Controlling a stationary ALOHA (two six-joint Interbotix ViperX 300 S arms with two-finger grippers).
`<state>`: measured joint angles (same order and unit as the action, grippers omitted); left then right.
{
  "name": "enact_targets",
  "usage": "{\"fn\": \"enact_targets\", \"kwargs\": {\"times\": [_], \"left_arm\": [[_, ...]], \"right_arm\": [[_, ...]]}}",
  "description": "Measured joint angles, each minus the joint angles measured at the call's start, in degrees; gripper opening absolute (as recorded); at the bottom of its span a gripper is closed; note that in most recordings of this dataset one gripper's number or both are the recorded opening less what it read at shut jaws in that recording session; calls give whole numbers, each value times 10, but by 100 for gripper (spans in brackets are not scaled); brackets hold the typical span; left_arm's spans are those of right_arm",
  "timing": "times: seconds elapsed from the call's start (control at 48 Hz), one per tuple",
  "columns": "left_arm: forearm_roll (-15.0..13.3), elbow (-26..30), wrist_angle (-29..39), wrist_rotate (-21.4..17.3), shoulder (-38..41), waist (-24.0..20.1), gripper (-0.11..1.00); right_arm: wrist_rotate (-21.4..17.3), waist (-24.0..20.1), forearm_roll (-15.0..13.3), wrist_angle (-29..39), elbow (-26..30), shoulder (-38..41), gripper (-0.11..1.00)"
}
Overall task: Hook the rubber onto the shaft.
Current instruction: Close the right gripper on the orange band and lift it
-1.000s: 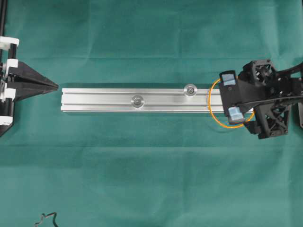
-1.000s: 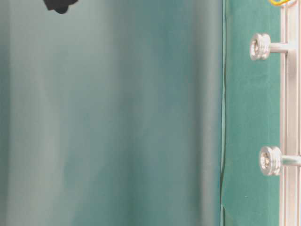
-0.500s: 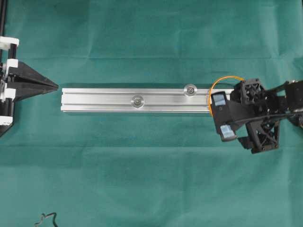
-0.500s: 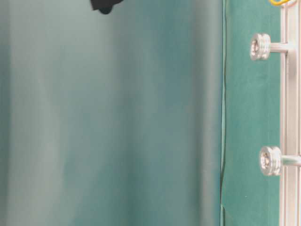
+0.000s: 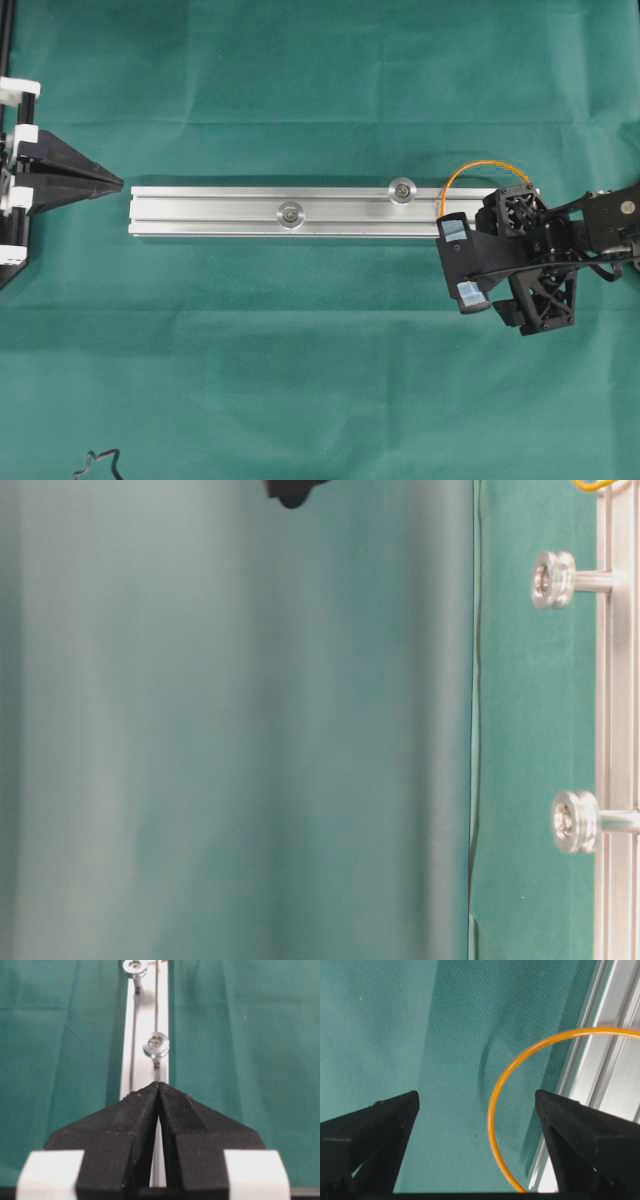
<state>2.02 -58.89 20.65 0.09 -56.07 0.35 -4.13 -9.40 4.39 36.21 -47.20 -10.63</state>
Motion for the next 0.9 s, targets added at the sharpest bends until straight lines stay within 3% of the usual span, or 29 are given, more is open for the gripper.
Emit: {"fn": "enact_targets", "kwargs": {"times": [0.375, 0.646, 0.896], "left_arm": [[0, 0, 0, 0, 0, -1, 0], [0, 0, 0, 0, 0, 0, 0], [-1, 0, 0, 0, 0, -1, 0]], "right_arm": [[0, 0, -1, -30, -16, 18, 96], [-52, 0, 0, -52, -23, 28, 96], [-55, 0, 0, -55, -25, 28, 95]]}}
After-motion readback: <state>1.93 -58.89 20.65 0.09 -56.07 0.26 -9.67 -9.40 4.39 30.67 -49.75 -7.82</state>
